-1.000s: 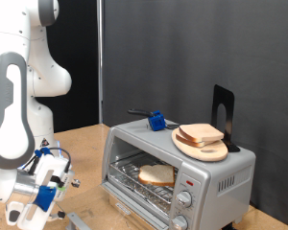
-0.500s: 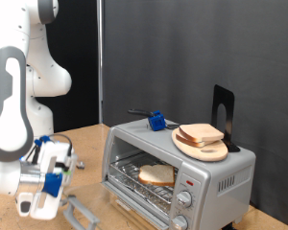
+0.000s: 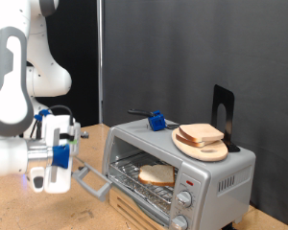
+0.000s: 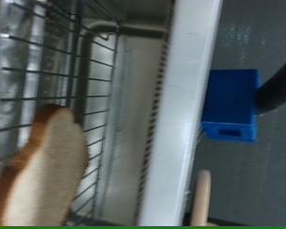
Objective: Make a piece of toast with the oven
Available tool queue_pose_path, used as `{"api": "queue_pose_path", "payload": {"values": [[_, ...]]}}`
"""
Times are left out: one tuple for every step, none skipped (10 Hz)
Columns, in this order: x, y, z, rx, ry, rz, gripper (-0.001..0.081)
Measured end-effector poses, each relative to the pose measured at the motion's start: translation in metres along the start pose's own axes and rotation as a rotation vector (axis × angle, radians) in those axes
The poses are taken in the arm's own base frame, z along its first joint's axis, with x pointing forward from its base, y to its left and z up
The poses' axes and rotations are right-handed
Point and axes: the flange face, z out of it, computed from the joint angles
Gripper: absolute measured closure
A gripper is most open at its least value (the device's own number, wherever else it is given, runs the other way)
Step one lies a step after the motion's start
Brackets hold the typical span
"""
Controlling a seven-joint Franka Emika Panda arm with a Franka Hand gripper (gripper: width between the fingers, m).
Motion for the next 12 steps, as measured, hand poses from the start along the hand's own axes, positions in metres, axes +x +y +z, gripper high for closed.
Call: {"api": "queue_pose_path", "payload": {"values": [[-0.008,-0.009,0.006,0.002,-0.003,-0.020,0.0000],[-0.015,-0.017,0.014,0.008,-0.006,-0.040,0.0000],[-0.023,-0.026,0.024,0.017,-0.008,-0.056,0.0000],[-0.029,-0.034,0.035,0.023,-0.008,-0.066,0.0000],[-0.034,-0.042,0.046,0.020,0.003,-0.068,0.0000],[-0.040,-0.048,0.059,0.006,0.015,-0.058,0.0000],[-0.046,-0.054,0.072,-0.012,0.020,-0.046,0.0000],[-0.052,-0.057,0.082,-0.026,0.021,-0.037,0.0000],[-0.058,-0.059,0.085,-0.032,0.023,-0.022,0.0000],[-0.062,-0.059,0.085,-0.032,0.026,-0.004,0.0000],[-0.066,-0.058,0.082,-0.029,0.031,0.015,0.0000],[-0.070,-0.057,0.074,-0.020,0.044,0.030,0.0000]]}}
